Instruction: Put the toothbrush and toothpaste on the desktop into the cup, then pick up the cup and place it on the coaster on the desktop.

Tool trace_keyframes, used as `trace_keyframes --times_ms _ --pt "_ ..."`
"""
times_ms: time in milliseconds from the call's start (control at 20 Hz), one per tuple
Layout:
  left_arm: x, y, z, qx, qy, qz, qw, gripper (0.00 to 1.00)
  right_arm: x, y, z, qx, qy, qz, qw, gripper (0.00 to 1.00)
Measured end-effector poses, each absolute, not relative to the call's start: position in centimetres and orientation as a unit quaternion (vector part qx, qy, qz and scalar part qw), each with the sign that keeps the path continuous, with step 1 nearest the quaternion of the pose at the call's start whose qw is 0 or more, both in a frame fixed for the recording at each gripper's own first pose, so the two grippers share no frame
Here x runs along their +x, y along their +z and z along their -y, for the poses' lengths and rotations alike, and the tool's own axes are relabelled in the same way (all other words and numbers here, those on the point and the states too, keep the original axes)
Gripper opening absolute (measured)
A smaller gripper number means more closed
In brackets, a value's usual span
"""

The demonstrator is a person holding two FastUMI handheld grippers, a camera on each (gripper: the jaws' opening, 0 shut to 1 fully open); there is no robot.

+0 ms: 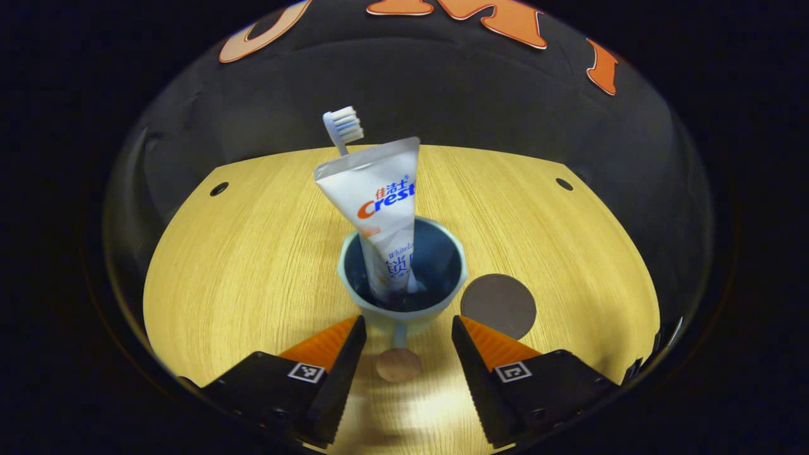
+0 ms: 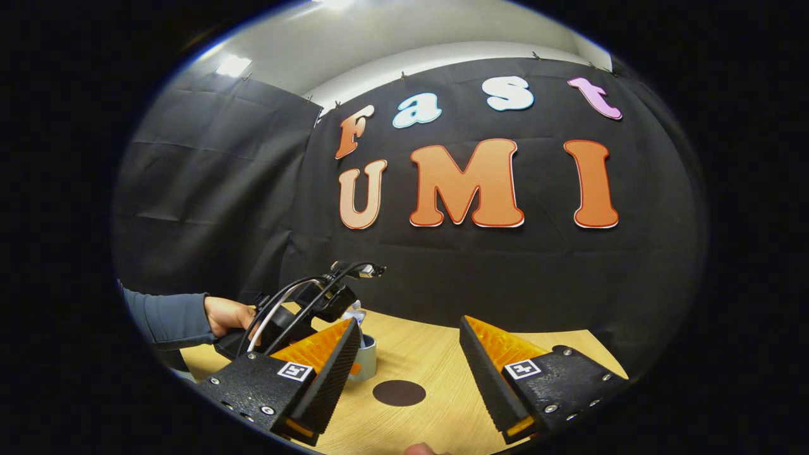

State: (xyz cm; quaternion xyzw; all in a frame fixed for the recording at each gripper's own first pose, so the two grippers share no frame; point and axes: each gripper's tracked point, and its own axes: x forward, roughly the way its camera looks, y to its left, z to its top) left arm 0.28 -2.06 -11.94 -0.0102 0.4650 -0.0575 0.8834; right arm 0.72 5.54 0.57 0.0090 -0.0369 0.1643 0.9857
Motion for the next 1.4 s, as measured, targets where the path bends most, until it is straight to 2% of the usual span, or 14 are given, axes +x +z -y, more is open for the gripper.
trace_keyframes --times_ms 50,100,250,300,600,1000,1400 --pt "0.2 -12.1 1.9 -0.013 -0.056 -0.468 0.882 0.7 0.8 0.4 -5.3 0.01 0.162 0.036 0.986 0.95" --pt "-0.1 -12.2 2.0 -0.015 -0.056 -0.472 0.88 0.63 0.7 0.4 -5.1 0.012 0.16 0.037 0.986 0.95" --pt "-0.6 -12.6 1.8 -0.02 -0.052 -0.478 0.877 0.29 0.7 0.4 -4.9 0.022 0.157 0.036 0.987 0.95" --pt "-0.6 -12.4 2.1 -0.019 -0.052 -0.479 0.876 0.26 0.6 0.3 -4.8 0.025 0.156 0.035 0.987 0.95" --pt "-0.5 -11.9 3.2 -0.036 -0.056 -0.469 0.881 0.18 0.2 0.2 -3.8 0.027 0.148 0.04 0.988 0.95" --pt "0.7 -11.0 3.6 -0.002 -0.081 -0.428 0.9 0.17 0.1 0.1 -2.8 0.033 0.136 0.038 0.989 0.95" --pt "0.0 -10.8 5.3 0.004 -0.123 -0.43 0.894 0.17 -0.7 0.1 -1.3 0.029 0.125 0.035 0.991 0.95"
